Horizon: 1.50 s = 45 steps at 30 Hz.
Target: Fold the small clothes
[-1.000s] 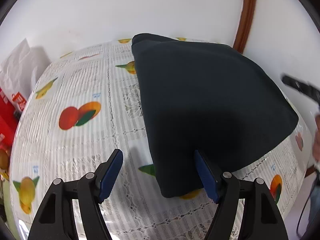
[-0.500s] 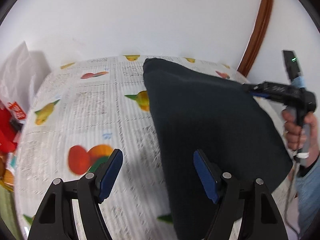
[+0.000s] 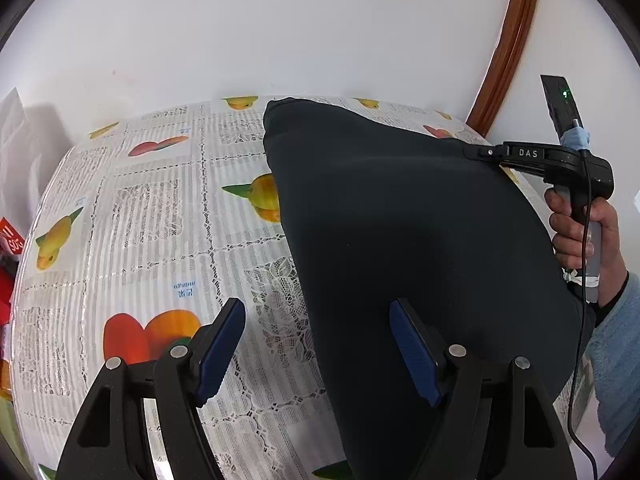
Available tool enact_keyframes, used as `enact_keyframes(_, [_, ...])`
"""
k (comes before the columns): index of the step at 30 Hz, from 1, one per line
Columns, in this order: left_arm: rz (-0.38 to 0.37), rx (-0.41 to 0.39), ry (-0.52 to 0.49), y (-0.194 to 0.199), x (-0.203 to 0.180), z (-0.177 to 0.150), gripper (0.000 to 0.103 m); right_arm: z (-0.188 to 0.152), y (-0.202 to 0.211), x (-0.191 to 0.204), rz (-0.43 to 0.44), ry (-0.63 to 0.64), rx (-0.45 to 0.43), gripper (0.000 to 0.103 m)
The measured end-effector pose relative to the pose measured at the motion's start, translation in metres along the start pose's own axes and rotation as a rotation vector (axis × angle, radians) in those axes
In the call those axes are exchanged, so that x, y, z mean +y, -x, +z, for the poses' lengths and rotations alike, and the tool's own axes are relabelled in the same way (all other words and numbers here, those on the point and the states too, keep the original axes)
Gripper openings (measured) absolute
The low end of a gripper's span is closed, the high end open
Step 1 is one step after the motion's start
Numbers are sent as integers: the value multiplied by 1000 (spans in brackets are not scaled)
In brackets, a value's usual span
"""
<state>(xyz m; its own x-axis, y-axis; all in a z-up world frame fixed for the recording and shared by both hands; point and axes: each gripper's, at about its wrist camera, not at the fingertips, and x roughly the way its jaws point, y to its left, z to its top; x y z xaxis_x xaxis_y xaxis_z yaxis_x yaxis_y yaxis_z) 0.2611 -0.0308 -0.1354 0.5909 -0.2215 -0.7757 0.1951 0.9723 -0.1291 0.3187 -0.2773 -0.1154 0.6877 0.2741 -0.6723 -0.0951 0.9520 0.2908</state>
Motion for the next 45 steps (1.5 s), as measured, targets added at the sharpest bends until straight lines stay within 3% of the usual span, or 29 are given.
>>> enact_keyframes(4, [4, -7, 3, 4, 0, 0, 73, -7, 36, -2, -33, -6, -36, 14])
enact_keyframes(6, [2, -11, 10, 6, 0, -1, 72, -17, 56, -5, -1, -11, -39, 29])
enact_keyframes(8, [-6, -17, 21, 10, -1, -3, 72, -26, 69, -5, 31, -16, -37, 39])
enact_keyframes(13, [-74, -11, 50, 17, -1, -12, 72, -57, 77, -3, 117, -12, 12, 40])
enact_keyframes(16, [-103, 20, 72, 11, -2, -18, 72, -67, 57, 0, 96, -12, 79, 36])
enact_keyframes(17, [-101, 26, 76, 10, -3, -19, 72, -68, 53, 1, 116, -5, 94, 13])
enact_keyframes(18, [-96, 33, 78, 9, -3, -20, 73, -67, 55, 3, 146, 21, 92, 3])
enact_keyframes(20, [-67, 45, 68, 8, -5, -21, 74, -65, 77, 4, 143, 58, -29, 2])
enact_keyframes(22, [-47, 41, 52, 11, -8, -22, 74, -66, 91, 5, 177, 83, -90, 2])
enact_keyframes(25, [-24, 36, 30, 14, -12, -23, 74, -72, 71, 10, 75, 129, -25, 2])
enact_keyframes(32, [-17, 29, 21, 28, -11, -32, 74, -87, 97, -9, 51, 23, -21, 7])
enact_keyframes(36, [-22, 19, 49, 33, -9, -34, 72, -100, 110, -7, 65, 23, -17, 24])
enact_keyframes(39, [-10, 15, 63, 36, -9, -38, 72, -112, 105, -3, 62, 29, 2, 28])
enact_keyframes(42, [4, 9, 68, 39, -10, -41, 72, -123, 88, -2, 25, 32, 44, 27])
enact_keyframes(44, [13, 10, 67, 41, -11, -42, 72, -125, 88, -2, 40, 58, 16, 6])
enact_keyframes(45, [18, 10, 67, 42, -11, -43, 72, -126, 92, -4, 43, 64, -14, 6])
